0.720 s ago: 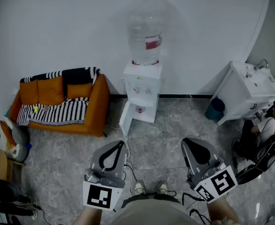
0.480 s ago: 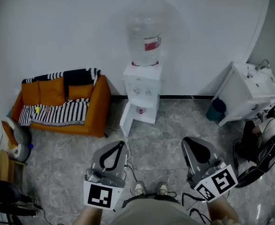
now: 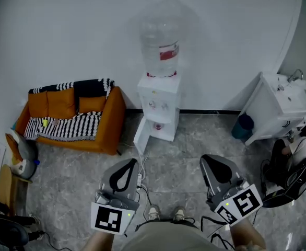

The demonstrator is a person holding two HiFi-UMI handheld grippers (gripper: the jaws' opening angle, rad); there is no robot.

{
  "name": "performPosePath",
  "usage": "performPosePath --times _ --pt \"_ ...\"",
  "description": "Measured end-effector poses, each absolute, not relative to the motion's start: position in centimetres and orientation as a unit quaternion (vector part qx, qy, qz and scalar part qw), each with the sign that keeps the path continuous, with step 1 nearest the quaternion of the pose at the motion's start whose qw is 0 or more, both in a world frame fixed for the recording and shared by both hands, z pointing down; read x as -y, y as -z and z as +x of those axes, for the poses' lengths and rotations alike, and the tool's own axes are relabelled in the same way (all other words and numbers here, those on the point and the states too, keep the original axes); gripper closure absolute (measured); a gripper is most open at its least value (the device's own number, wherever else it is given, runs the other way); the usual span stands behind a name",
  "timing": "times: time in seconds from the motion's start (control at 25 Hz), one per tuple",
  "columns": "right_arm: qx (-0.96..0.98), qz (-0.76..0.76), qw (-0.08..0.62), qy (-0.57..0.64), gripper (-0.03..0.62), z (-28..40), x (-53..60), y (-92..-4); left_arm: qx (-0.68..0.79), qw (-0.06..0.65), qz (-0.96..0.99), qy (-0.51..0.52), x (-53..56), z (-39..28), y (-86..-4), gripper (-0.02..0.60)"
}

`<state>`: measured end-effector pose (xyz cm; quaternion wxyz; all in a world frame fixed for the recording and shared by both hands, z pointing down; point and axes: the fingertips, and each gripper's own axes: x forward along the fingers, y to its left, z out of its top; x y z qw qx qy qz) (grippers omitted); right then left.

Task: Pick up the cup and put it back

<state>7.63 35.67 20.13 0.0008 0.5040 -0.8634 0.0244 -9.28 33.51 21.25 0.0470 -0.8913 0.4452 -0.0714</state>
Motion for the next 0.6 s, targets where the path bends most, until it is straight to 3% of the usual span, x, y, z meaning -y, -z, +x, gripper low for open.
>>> performPosePath --times 0.04,0.12,0.16,0.4,0.6 --pt "0.863 0.504 -0.002 -0.027 0.591 8.0 -35.6 -20.2 -0.449 0.041 -0.89 0.065 -33.4 -9.0 -21.2 0.578" --pt "0.864 0.503 -0.006 -0.031 0.591 8.8 -35.5 -20.3 -0.449 0.036 -0.891 0.061 -33.4 -8.2 -21.0 0.39" --pt "0.864 0.503 -0.006 -0.032 0.591 9.2 -35.5 -20.4 -0.451 0.039 -0.89 0.061 -33.3 -7.8 -20.9 0.364" --pt "0.867 0.498 -0.009 -0.034 0.591 12.1 -35.8 -21.0 -0.463 0.079 -0.881 0.053 -33.2 -5.7 -19.6 0.353" --pt "0.873 0.487 -0.008 -0.035 0.591 14.2 -35.9 -21.5 -0.479 0.059 -0.874 0.053 -33.5 -3.7 -20.0 0.353"
